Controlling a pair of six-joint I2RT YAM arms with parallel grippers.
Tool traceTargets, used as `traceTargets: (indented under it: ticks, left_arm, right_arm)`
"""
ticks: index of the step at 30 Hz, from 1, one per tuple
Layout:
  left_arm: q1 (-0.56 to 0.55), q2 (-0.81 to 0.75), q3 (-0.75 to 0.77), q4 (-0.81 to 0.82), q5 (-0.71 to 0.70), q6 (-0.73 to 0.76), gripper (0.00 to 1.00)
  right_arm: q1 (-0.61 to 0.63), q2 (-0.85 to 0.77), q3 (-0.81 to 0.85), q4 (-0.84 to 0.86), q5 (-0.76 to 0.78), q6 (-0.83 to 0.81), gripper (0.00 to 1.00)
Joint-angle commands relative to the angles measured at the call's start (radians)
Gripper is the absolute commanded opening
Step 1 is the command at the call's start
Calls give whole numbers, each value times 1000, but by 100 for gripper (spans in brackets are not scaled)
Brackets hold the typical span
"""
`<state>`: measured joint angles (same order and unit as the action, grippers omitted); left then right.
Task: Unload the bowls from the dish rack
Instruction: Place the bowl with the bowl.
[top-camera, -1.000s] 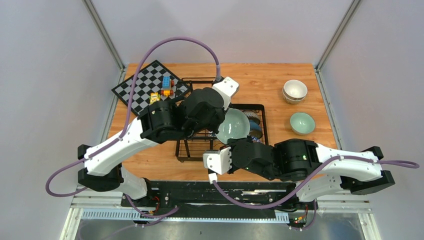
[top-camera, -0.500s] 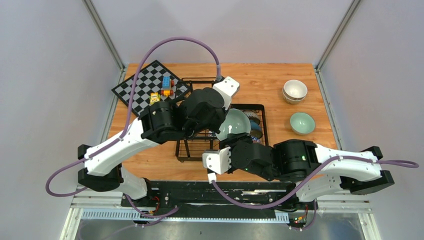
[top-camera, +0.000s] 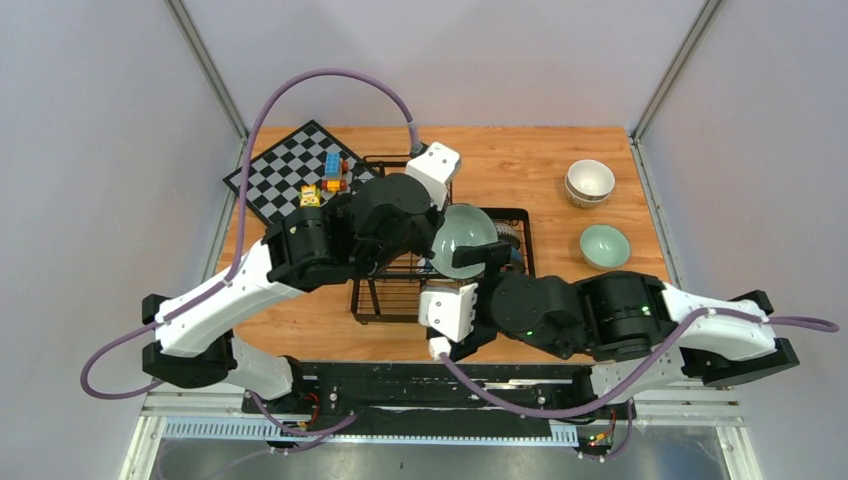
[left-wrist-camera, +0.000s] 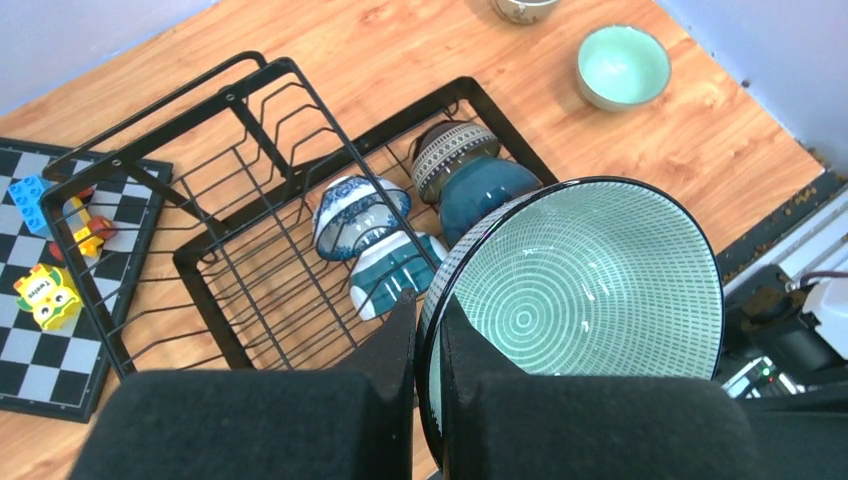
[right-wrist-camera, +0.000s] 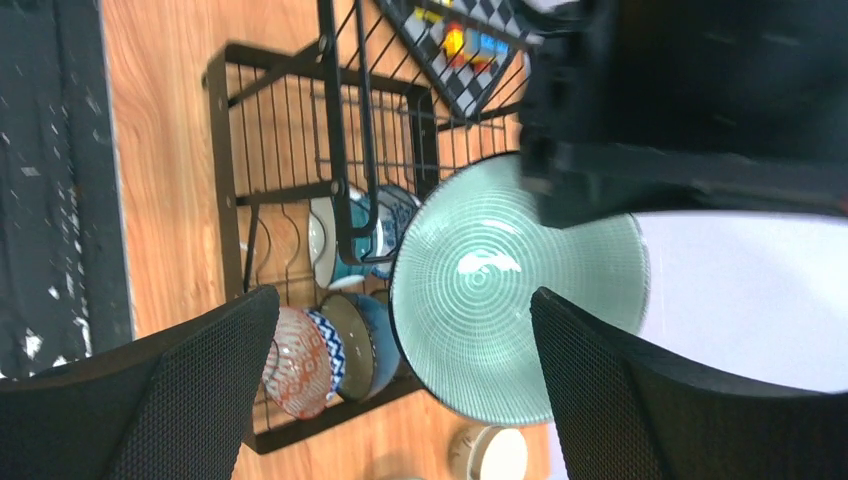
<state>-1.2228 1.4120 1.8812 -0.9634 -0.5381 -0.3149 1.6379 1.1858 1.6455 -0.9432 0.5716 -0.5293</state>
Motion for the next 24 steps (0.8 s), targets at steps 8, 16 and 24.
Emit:
traceTargets:
  ticks: [8, 16, 24]
  left_arm:
    - [128, -159, -158, 201, -79, -105, 0]
    - [140, -199, -182, 203, -129, -148, 0]
    - [141, -196, -198, 195, -130, -172, 0]
  right_arm:
    - [20, -206, 3, 539, 112, 185, 99]
    - [-291, -7, 266, 269, 189, 609, 100]
    - [-625, -41, 164, 167, -194, 872, 93]
